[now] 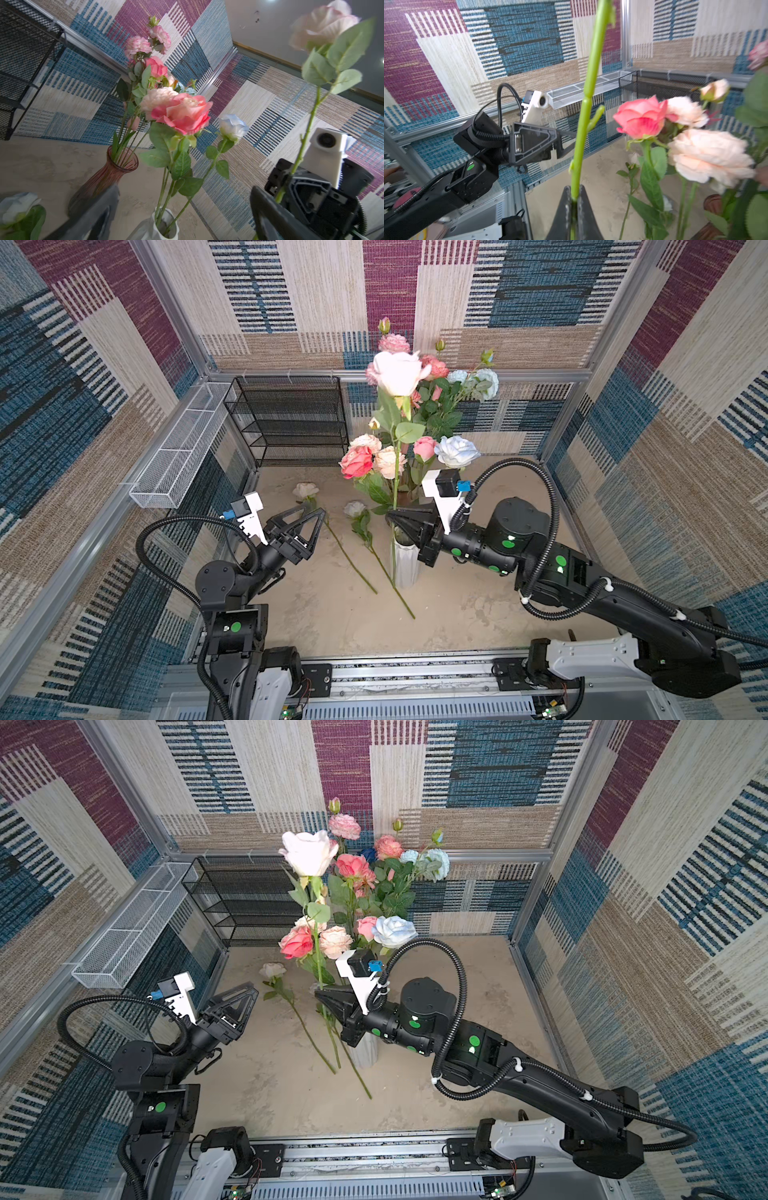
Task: Arrange the flowers into the vase
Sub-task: 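Raise the pale pink rose high with right while left opens and draws back, then lower the pale pink rose stem into the white vase with the right gripper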
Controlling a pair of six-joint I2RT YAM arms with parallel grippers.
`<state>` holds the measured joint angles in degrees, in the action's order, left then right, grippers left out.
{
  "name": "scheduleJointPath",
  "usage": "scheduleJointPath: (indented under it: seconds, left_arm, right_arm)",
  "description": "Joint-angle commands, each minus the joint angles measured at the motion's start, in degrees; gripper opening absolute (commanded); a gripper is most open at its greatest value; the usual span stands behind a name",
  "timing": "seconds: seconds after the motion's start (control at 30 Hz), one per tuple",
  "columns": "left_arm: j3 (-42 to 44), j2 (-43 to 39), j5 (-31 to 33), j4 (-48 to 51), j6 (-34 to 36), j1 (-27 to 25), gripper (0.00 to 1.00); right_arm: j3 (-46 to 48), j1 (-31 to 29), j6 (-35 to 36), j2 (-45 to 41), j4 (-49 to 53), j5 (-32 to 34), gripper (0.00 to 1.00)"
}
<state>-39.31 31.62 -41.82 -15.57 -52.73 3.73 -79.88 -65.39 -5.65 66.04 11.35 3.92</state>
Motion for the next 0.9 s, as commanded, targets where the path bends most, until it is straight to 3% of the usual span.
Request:
scheduleJointPath:
  seconds: [0.0, 0.23, 0.47, 0.87]
  left_arm:
    - [1.6, 0.9, 3.4, 0.9, 1.0, 0.1, 1.00]
    - [4.4, 2.9, 3.2, 1.1, 0.6, 0.1, 0.99]
    - [6.2, 3.9, 3.3, 0.4, -0.4, 0.1, 1.00]
    - [7.0, 4.4, 3.2, -0.1, -0.4, 0.1, 1.00]
  right_arm:
    - [-0.7, 0.0, 6.9, -1.1, -4.2, 9.3, 0.00]
    - [-1.8, 0.0, 15.4, -0.8, -11.0, 14.0, 0.00]
    - [-0.8, 0.6, 19.1, 2.8, -14.8, 15.6, 0.00]
    - [10.5, 3.2, 8.9, 1.3, -15.2, 13.0, 0.00]
